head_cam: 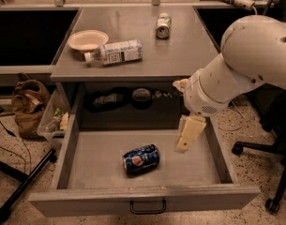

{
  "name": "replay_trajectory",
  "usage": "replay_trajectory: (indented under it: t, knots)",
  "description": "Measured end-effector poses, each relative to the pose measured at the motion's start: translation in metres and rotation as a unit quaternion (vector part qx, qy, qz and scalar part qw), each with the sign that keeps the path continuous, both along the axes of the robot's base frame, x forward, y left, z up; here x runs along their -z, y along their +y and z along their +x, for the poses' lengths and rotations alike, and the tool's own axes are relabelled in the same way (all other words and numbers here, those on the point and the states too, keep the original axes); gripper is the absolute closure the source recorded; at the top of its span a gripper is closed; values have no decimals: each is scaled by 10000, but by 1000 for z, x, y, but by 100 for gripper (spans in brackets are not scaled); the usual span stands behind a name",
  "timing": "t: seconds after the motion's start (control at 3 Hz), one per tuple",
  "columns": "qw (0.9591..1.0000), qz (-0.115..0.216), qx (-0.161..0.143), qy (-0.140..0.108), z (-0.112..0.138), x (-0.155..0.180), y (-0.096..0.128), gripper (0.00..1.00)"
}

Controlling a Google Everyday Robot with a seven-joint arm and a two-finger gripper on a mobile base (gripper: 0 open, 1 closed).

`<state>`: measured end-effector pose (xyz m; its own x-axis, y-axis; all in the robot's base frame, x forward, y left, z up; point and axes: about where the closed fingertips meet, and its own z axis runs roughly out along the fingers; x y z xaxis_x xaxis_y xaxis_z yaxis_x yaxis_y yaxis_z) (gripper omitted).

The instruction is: Pick pepsi can from top drawer and place on counter

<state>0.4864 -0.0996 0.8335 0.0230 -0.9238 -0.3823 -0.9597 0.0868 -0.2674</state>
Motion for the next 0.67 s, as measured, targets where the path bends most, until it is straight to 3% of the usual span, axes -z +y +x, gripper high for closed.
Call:
replay_trajectory:
  t: [0.33,0.67]
  knots:
    - [10000,31,-23,74,0,15,6,0]
    - [9993,237,-115,252,-2,63,34,0]
